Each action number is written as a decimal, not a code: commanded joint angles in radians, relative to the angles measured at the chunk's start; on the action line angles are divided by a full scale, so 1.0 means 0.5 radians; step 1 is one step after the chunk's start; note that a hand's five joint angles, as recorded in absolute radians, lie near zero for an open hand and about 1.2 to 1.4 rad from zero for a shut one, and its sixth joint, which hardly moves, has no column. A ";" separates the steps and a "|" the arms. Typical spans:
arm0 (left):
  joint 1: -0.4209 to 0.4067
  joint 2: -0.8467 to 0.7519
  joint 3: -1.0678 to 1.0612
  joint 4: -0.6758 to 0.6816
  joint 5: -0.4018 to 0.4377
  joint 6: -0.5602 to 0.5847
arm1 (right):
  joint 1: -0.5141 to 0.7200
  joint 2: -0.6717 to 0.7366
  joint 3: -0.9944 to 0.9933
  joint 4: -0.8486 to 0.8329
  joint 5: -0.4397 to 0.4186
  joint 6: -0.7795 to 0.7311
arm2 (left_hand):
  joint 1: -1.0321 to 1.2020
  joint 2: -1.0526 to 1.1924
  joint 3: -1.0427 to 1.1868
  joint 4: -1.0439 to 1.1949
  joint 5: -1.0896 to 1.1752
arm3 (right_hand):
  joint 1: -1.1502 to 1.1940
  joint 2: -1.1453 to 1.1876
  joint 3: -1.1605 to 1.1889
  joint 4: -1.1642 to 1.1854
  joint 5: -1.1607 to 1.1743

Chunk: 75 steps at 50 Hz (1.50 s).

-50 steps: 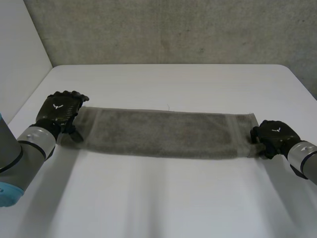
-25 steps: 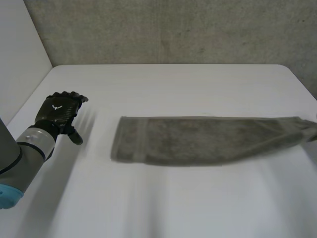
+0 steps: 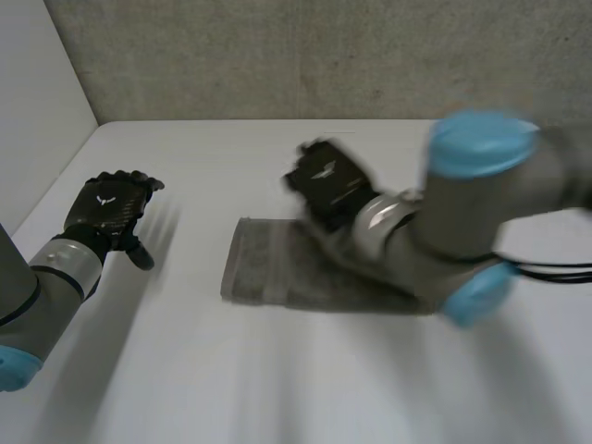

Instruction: Fold the towel.

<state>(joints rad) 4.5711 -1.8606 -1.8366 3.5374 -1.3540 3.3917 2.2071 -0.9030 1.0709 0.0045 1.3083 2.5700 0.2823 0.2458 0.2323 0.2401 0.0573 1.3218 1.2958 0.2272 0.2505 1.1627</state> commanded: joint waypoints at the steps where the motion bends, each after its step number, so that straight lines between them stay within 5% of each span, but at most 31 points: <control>1: -0.021 0.000 -0.012 0.000 0.002 0.000 | 0.246 0.416 -0.203 -0.021 0.071 -0.007 | -0.202 -0.129 -0.116 -0.131 -0.101 | -1.310 -1.257 -0.105 -0.152 -1.340; 6: -0.030 0.003 0.001 0.000 -0.001 0.000 | 0.255 0.331 -0.151 -0.034 0.074 0.002 | -0.202 -0.129 -0.116 -0.131 -0.101 | -2.295 -2.242 -0.105 -0.152 -2.325; 13: -0.110 0.003 0.105 -0.006 -0.007 -0.003 | 0.145 -0.038 0.141 -0.089 0.065 0.168 | -0.196 -0.123 -0.116 -0.131 -0.095 | -2.295 -2.242 -0.105 -0.152 -2.325; 20: -0.294 -0.003 0.212 -0.009 -0.007 -0.006 | -0.250 -0.507 0.686 -0.120 0.037 0.333 | -0.196 -0.123 -0.116 -0.131 -0.095 | -2.295 -2.242 -0.105 -0.152 -2.325; 30: -0.647 -0.126 0.350 -0.009 -0.013 -0.092 | -0.641 -0.682 1.350 -0.310 -0.150 0.324 | -0.173 -0.100 -0.116 -0.131 -0.072 | -2.295 -2.242 -0.105 -0.152 -2.325; 35: -0.730 -0.190 0.372 -0.006 -0.050 -0.086 | -0.883 -0.688 1.579 -0.396 -0.364 0.327 | -0.173 -0.100 -0.116 -0.131 -0.072 | -2.045 -1.993 -0.105 -0.152 -2.076; 44: -0.736 -0.233 0.351 -0.003 -0.124 -0.095 | -0.901 -0.526 1.598 -0.503 -0.371 0.324 | -0.173 -0.100 -0.116 -0.131 -0.072 | -1.699 -1.647 -0.105 -0.152 -1.730; 52: -0.712 -0.175 0.302 -0.006 -0.133 -0.104 | -0.938 -0.477 1.595 -0.509 -0.309 0.312 | -0.179 -0.106 -0.116 -0.131 -0.078 | -0.442 -0.390 -0.105 -0.152 -0.473; 55: -0.702 -0.138 0.298 -0.006 -0.160 -0.110 | -0.987 -0.501 1.607 -0.478 -0.291 0.315 | -0.179 -0.106 -0.116 -0.131 -0.078 | -0.612 -0.560 -0.105 -0.152 -0.643; 59: -0.690 -0.129 0.298 -0.006 -0.179 -0.114 | -1.064 -0.553 1.638 -0.387 -0.328 0.312 | -0.179 -0.106 -0.116 -0.131 -0.078 | -1.695 -1.643 -0.105 -0.152 -1.726; 62: -0.684 -0.129 0.298 -0.006 -0.182 -0.114 | -1.070 -0.581 1.638 -0.359 -0.325 0.312 | -0.179 -0.106 -0.116 -0.131 -0.078 | -2.032 -1.980 -0.105 -0.152 -2.063; 75: -0.684 -0.111 0.268 -0.003 -0.182 -0.117 | -1.073 -0.633 1.650 -0.365 -0.349 0.339 | -0.179 -0.106 -0.116 -0.131 -0.078 | -2.010 -1.958 -0.105 -0.152 -2.041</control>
<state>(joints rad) 4.2295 -1.9214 -1.6977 3.5350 -1.4456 3.3340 1.6718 -1.2159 1.8975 -0.1703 1.1452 2.7319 0.2823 0.2458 0.2323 0.2401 0.0573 0.3215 0.3487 0.2272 0.2505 0.1167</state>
